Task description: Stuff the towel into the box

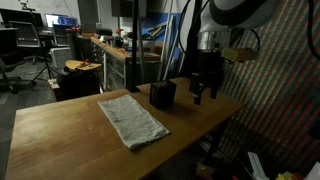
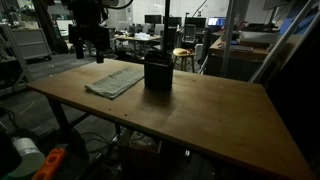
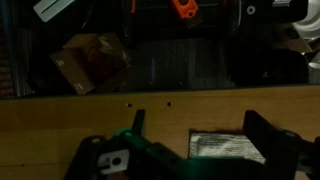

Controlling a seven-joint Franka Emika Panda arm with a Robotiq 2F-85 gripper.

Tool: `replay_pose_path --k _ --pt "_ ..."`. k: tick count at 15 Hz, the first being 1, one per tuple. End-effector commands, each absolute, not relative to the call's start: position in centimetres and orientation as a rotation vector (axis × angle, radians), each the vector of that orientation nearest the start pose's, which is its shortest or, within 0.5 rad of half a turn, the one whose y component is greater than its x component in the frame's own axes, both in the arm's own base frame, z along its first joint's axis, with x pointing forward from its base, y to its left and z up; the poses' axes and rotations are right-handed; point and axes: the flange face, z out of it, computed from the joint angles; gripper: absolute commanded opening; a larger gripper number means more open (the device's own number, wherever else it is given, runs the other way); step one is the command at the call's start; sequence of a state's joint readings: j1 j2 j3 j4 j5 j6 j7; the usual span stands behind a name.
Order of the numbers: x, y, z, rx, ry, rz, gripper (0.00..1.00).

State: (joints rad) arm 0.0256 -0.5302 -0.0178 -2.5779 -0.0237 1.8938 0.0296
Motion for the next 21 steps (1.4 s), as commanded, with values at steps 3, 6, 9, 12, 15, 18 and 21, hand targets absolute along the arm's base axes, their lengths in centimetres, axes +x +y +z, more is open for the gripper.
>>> replay_pose_path --k 3,6,9,12,15,18,21 --pt "36.2 0.1 42.8 -3.149 0.015 0.234 1.0" --pt "36.2 0.1 42.8 -3.149 0.015 0.234 1.0" --pt "36.2 0.1 42.8 -3.149 0.015 0.234 1.0" --pt "36.2 0.1 42.8 -3.149 0.015 0.234 1.0" --pt "37.3 1.2 42.7 -3.149 0.014 0.214 1.0" --pt "39.5 3.6 41.6 -3.112 0.018 0.171 1.0" --pt "42.0 6.9 40.5 -3.063 0.009 0.106 1.0"
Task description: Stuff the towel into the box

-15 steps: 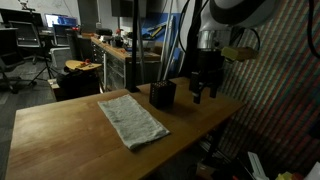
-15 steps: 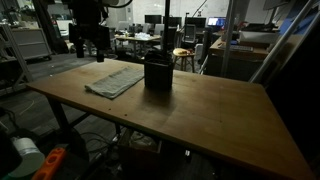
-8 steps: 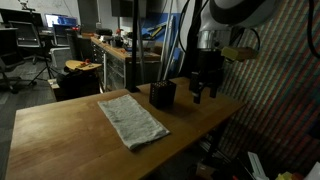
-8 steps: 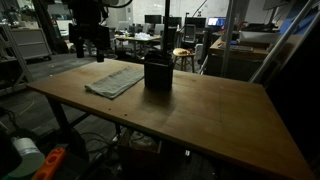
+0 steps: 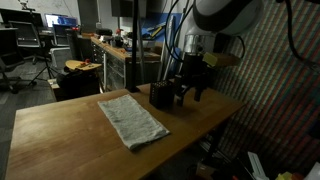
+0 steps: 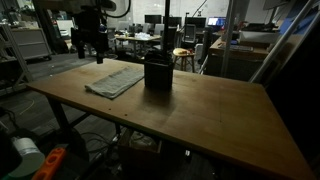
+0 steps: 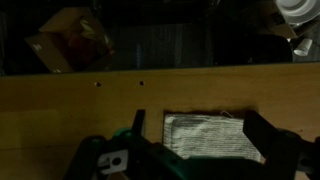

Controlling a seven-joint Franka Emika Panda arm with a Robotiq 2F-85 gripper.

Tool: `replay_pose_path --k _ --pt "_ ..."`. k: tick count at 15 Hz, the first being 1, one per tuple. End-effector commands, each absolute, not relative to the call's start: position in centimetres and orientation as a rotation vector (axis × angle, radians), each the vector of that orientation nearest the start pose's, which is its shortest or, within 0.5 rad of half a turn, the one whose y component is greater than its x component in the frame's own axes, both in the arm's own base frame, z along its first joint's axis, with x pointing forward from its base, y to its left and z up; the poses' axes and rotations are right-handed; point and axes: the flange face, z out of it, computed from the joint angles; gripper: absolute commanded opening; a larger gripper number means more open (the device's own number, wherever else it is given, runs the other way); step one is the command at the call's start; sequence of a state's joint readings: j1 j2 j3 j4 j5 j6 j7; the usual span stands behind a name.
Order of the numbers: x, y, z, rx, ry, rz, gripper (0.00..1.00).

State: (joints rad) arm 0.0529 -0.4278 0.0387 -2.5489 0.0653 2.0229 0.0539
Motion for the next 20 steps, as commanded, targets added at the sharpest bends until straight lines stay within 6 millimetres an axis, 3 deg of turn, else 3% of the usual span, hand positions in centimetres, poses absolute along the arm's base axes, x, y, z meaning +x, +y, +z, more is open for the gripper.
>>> replay_pose_path --k 1,5,9,13,20 --pt "43.0 7.9 40.2 -3.055 0.003 0.084 1.0" --pt "47.1 10.5 39.5 -3.03 -0.011 0.002 1.0" --pt "51.7 11.3 38.3 -3.018 -0.001 -0.101 1.0" --pt "54.8 11.1 35.6 -3.017 0.009 -0.139 1.0" --pt "58.9 13.4 30.1 -3.067 -0.013 -0.208 1.0"
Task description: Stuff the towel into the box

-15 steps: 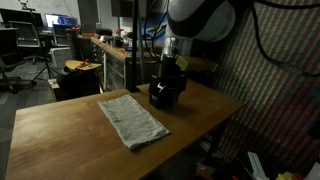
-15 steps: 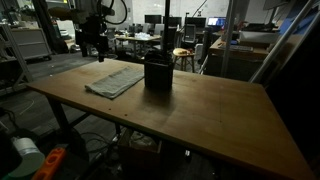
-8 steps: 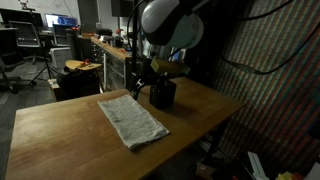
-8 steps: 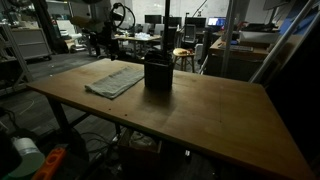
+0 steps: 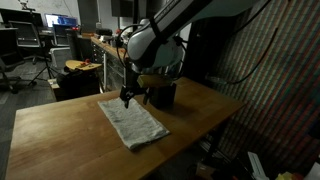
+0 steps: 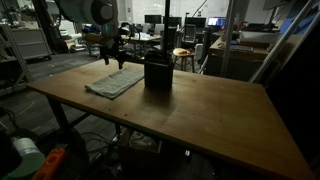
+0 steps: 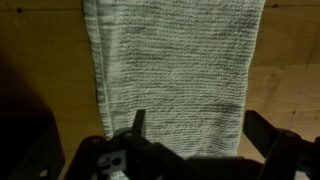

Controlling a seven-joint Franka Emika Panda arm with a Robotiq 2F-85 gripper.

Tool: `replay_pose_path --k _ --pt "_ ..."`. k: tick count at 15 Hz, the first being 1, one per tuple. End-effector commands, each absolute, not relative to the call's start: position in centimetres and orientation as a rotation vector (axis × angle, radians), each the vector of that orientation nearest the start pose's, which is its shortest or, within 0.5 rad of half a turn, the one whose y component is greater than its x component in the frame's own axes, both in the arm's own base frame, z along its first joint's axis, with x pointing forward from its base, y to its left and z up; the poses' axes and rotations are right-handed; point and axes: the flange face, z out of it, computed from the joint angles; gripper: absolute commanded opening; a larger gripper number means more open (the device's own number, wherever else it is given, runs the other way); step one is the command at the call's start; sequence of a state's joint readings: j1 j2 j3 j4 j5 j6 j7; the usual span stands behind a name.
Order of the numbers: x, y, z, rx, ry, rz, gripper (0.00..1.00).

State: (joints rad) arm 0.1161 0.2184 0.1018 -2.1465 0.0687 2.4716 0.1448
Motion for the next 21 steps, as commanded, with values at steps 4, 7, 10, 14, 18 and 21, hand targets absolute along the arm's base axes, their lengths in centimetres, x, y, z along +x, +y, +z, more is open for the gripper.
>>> replay_pose_path --k 4,7,10,14,18,21 --pt "61.2 13.7 27.5 -3.083 0.026 -0.241 1.0" --pt "62.8 13.1 25.4 -3.098 0.058 -0.242 1.0" --pt "64.1 12.3 23.0 -3.12 0.082 -0.239 1.0" --pt "65.0 12.4 20.8 -3.132 0.091 -0.208 1.0" --pt "65.1 12.9 20.7 -3.141 0.106 -0.199 0.59" --pt "65.1 12.9 21.5 -3.151 0.137 -0.192 0.34"
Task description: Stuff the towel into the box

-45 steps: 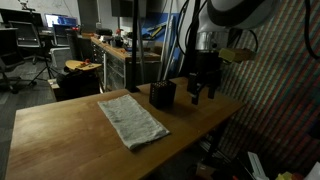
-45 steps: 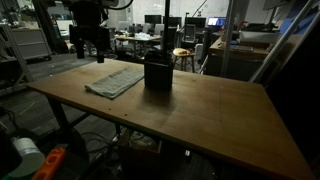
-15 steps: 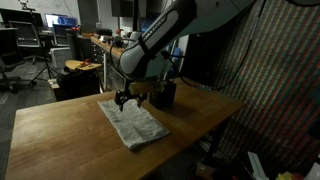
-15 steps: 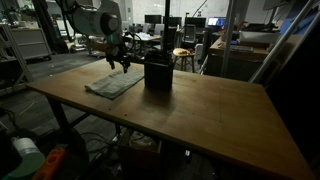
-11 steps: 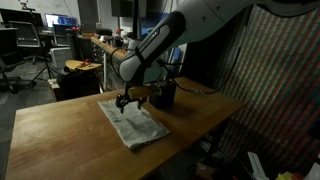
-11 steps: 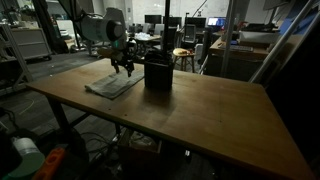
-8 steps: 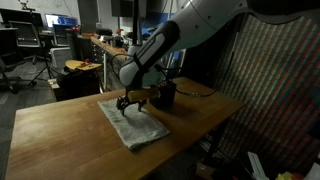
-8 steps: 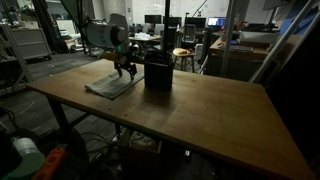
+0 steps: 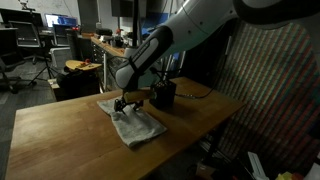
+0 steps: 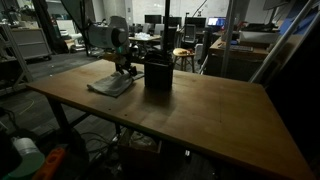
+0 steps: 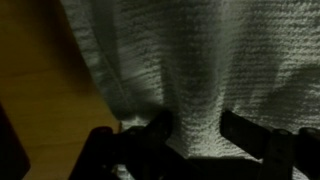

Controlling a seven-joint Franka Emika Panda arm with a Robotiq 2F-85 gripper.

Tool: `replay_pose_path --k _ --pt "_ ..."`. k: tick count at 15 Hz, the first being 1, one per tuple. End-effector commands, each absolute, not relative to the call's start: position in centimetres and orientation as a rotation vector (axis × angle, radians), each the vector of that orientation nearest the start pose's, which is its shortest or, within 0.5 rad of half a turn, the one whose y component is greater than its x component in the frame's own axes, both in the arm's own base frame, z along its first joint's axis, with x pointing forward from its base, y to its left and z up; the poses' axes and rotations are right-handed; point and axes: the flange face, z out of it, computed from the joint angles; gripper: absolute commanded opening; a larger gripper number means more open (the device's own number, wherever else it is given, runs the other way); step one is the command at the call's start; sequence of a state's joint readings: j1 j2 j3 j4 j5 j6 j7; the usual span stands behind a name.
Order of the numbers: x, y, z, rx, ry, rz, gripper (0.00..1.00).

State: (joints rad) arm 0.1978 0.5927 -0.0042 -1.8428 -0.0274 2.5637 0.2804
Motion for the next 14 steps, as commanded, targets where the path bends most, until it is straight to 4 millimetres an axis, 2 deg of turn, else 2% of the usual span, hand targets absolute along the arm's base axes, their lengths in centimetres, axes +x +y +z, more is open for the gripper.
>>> replay_pose_path --k 1,4,5,10,14 --pt "65.1 12.8 21.8 -3.154 0.156 -0.184 0.28" --pt "64.9 12.7 24.1 -3.154 0.195 -0.168 0.05" --pt "64.9 12.6 25.0 -3.152 0.212 -0.165 0.02" --pt "63.9 12.3 30.9 -3.179 0.262 -0.156 0.05" --pt "62.9 11.8 34.7 -3.228 0.272 -0.166 0.05"
